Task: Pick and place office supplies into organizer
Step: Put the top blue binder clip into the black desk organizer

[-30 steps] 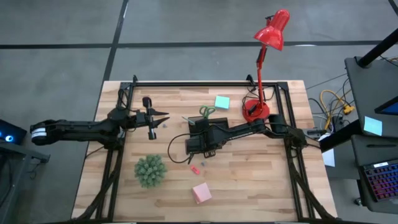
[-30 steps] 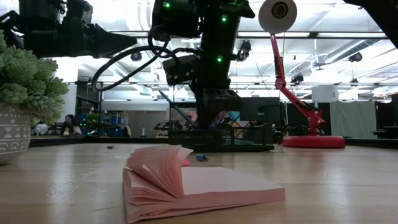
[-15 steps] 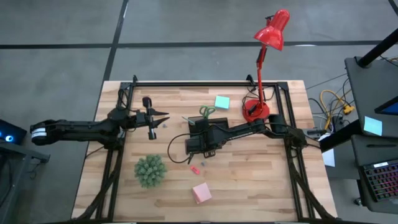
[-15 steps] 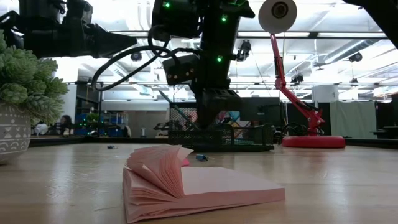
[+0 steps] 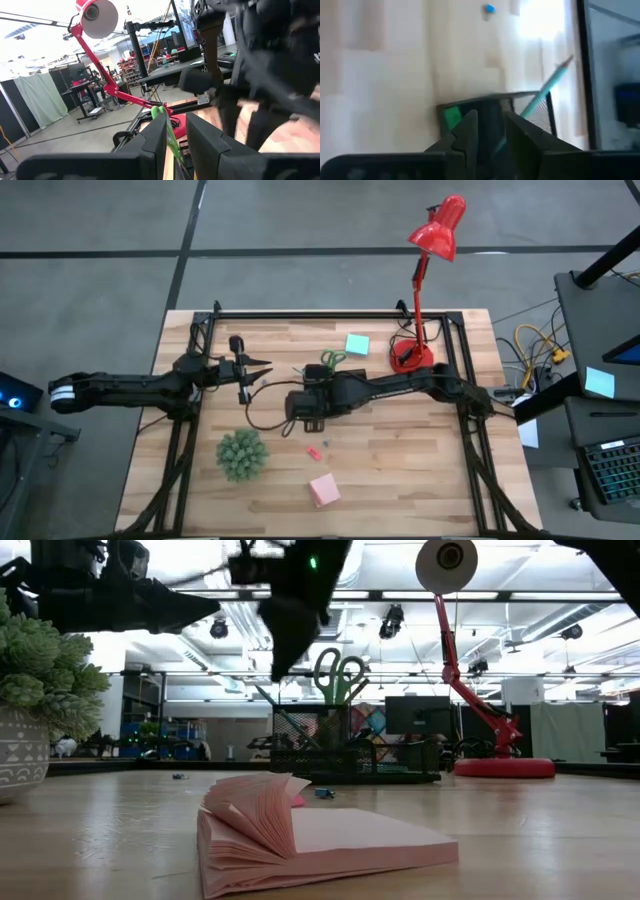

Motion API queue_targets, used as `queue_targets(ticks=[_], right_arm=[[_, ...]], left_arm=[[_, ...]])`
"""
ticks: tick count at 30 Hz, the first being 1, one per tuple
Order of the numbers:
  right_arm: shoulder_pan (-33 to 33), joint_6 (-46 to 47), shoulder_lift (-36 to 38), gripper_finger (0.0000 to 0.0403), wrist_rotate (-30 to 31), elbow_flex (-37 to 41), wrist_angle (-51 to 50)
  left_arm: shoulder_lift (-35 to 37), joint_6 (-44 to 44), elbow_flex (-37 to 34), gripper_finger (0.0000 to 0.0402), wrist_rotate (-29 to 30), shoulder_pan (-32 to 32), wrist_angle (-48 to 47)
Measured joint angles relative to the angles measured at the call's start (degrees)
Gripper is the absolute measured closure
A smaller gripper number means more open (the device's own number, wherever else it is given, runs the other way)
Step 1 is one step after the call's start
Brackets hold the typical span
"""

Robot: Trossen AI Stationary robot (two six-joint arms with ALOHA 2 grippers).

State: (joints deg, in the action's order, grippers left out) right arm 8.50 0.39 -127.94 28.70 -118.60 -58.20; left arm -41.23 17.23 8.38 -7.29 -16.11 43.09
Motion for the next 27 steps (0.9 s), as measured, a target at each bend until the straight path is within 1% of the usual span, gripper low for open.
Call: queue_targets(ticks=[3, 6, 9, 13, 15, 19, 23, 27], right_arm=[[0.91, 0.77, 0.06, 0.0323, -3.26, -3.8, -3.61], [2.01, 3.23, 1.19, 0.0332, -4.04, -5.93, -7.62], [3.31, 5.41, 4.14, 0.034, -4.88, -5.4, -8.36], [6.14, 8.87, 10.17, 0.035, -4.67, -1.25, -8.33], [8.02, 11.45, 14.17, 0.0355, -4.15, 2.66, -7.55], [13.09, 17.31, 24.23, 0.0364, 2.73, 13.87, -2.9], [18.92, 24.61, 34.7, 0.0369, 8.89, 28.43, 4.65], [23.61, 30.07, 43.93, 0.0371, 11.63, 44.74, 15.61]], left_arm=[[0.0, -0.02, 0.0, 0.0343, 0.0, 0.0, -0.02], [0.0, -0.04, -0.21, 0.0343, 0.0, -0.01, -0.13], [0.01, -0.18, -0.28, 0.0343, 0.0, 0.0, -0.14], [0.01, -0.33, -0.33, 0.0343, 0.0, 0.01, -0.66], [0.01, -0.33, -0.33, 0.0343, 0.0, 0.01, -0.68], [0.02, -0.35, -0.33, 0.0343, 0.0, 0.01, -0.71], [0.01, -0.37, -0.33, 0.0343, 0.0, 0.0, -0.68], [0.02, -0.37, -0.33, 0.0343, 0.0, -0.01, -0.58]])
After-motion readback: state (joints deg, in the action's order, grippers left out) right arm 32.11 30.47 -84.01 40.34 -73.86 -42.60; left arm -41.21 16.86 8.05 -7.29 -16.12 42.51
